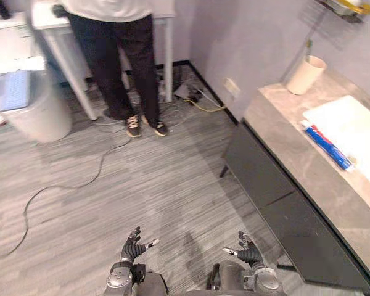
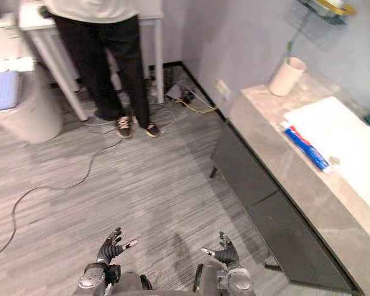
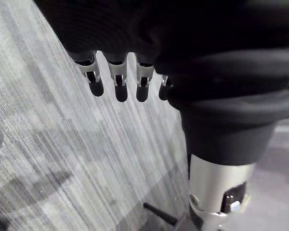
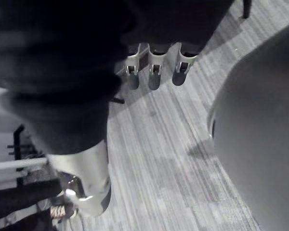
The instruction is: Organize washtable
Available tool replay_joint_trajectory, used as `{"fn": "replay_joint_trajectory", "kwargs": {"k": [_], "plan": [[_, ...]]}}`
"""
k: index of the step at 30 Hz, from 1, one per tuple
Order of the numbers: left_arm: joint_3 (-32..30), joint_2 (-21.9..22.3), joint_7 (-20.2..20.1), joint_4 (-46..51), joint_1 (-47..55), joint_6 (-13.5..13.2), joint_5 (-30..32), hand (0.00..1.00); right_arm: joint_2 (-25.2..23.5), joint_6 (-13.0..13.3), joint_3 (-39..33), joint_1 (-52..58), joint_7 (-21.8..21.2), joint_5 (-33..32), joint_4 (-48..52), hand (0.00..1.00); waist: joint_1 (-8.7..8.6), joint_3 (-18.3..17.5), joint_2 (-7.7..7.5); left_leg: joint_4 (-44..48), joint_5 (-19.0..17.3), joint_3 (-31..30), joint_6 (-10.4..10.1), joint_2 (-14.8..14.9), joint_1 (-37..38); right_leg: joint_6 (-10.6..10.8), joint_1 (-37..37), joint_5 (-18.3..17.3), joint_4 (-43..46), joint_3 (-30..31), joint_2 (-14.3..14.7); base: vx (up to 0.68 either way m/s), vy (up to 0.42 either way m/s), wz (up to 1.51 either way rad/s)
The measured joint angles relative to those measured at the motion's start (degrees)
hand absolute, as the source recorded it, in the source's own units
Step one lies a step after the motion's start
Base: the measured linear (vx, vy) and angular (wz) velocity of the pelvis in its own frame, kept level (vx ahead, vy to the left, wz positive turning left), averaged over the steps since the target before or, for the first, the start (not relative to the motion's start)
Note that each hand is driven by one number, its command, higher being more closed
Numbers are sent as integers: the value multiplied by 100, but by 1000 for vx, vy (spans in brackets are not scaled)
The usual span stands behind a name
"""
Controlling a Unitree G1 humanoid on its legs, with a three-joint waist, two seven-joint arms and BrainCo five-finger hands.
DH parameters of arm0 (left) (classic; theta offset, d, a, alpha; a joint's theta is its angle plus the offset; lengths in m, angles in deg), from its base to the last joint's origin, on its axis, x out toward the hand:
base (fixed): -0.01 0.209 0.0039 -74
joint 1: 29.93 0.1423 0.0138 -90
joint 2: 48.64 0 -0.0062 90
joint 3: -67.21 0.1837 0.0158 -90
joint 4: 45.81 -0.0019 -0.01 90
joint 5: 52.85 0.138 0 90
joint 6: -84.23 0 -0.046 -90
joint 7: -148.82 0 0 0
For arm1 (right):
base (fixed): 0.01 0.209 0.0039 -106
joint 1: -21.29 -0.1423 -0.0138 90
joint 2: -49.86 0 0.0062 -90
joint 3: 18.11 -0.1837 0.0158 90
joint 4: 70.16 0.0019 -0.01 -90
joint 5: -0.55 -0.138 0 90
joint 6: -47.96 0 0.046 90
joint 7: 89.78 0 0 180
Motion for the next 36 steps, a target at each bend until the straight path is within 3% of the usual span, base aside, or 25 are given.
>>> {"fn": "replay_joint_trajectory", "kwargs": {"k": [1, 2, 3, 5, 7, 10, 14, 15, 16, 21, 24, 26, 29, 30, 31, 32, 34, 36], "plan": [[12, 20, -7, -4, 12, -6, 2, 0, 49, 17, -4, -1, 9, 14, -1, 0, -20, -31, 64, 39, 55, -49, -93, 72, -6, 15, 37, -69, -83, 30, 77, 428, -208, -60], [28, 104, -16, -8, -21, -23, 4, 0, 166, 65, -14, -17, 0, 15, -16, 0, -50, -26, 238, 614, 201, -244, -332, 332, -169, -12, 206, -110, -392, 134, 390, 337, -197, -49], [26, 124, -18, -8, -24, -22, 4, 0, 184, 69, -25, -26, 2, 12, -31, 0, -63, -10, 280, 1020, 308, -317, -453, 479, -281, -38, 331, -117, -515, 192, 522, 214, -130, -52], [28, 188, -40, -66, 22, -20, 3, 0, 209, 60, -70, -11, 9, 2, -112, 0, -33, 22, 277, 2258, 666, -757, -506, 801, -576, -133, 858, -167, -865, 395, 805, 241, -103, -66], [30, 250, -90, -70, 54, -19, 2, 0, 240, 58, -113, 20, 24, -57, -135, 0, 11, 55, 191, 2894, 384, -1110, -466, 775, -790, -188, 1319, -212, -1079, 719, 918, 246, -76, -81], [24, 255, -119, -63, 8, -35, 2, 0, 247, 61, -253, -32, 29, -202, -161, 0, 35, 85, 117, 2447, 190, -1605, -326, 366, -1535, -164, 1540, -197, -1241, 1336, 949, 209, 27, -100], [19, 256, -110, -66, 14, -54, 2, 0, 244, 50, -403, -1, 32, -203, -172, 0, 153, 118, 100, 475, 207, -2848, -344, -418, -1693, 66, 1607, -209, -1251, 2223, 913, 171, 177, -123], [23, 268, -111, -76, 32, -54, 3, 0, 253, 51, -398, 5, 32, -202, -172, 0, 152, 109, 240, -223, 319, -3304, -428, -544, -1588, 186, 1590, -265, -1178, 2510, 954, 127, 249, -137], [19, 278, -106, -139, 43, -58, -3, 0, 246, 49, -398, 13, 39, -201, -187, 0, 178, 116, 241, -276, 713, -3358, -207, -634, -1419, 323, 1574, -349, -1068, 2831, 978, 139, 267, -133], [8, 218, -92, -161, 62, -62, 4, 0, -20, 47, -347, 203, 24, -193, -55, 0, 166, -39, -61, -281, 263, -2443, 158, -823, -1097, 812, 1352, -699, -606, 3569, 692, 178, 243, -85], [12, 173, -82, -150, 95, -60, 3, 0, -112, 43, -331, 39, 21, -185, -46, 0, 173, -72, -89, -198, 79, -1856, 390, -800, -851, 1132, 879, -914, 412, 3109, 478, 180, 142, -90], [34, 144, -48, -175, 101, -54, 1, 0, -171, 43, -325, -6, 16, -149, -49, 0, 155, -70, -81, -245, 75, -1674, 408, -821, -608, 1188, 700, -932, 886, 2540, 272, 198, 60, -58], [54, 120, 7, -176, 50, -56, -2, 0, -187, 45, -235, -23, 9, 1, -105, 0, 150, -23, 24, -588, 63, -1640, 428, -750, -241, 980, 630, -1116, 924, 1741, 114, 186, -3, -25], [71, 40, 5, -192, -12, -56, -2, 0, -179, 44, -231, -31, 10, 25, -135, 0, 135, -33, 9, -603, 62, -1655, 418, -697, -252, 912, 525, -1044, 596, 1717, 184, 224, -85, -3], [78, -60, -4, -243, -20, -58, 2, 0, -151, 51, -235, 0, 13, 27, -163, 0, 148, -90, -111, -598, 59, -1685, 389, -770, -246, 743, 502, -657, 130, 1752, 191, 240, -108, -1], [69, -37, -4, -338, -49, -43, 0, 0, -82, 54, -250, -1, 17, 26, -234, 0, 141, -127, -61, -596, 23, -1754, 328, -737, -211, 731, 563, -657, 102, 1742, 215, 240, -100, -7], [47, 220, -7, -426, 16, -45, 1, 0, 124, 42, -368, 65, 17, -2, -376, 0, 142, -238, 189, -583, 71, -1786, 234, -590, -172, 695, 765, -636, -173, 1738, 359, 250, -101, -12], [41, 336, -13, -445, 10, -43, 2, 0, 153, 40, -410, 62, 21, 3, -379, 0, 126, -229, 279, -184, 102, -1805, 179, -500, -222, 688, 1027, -632, -412, 1723, 432, 202, -85, -3]]}}
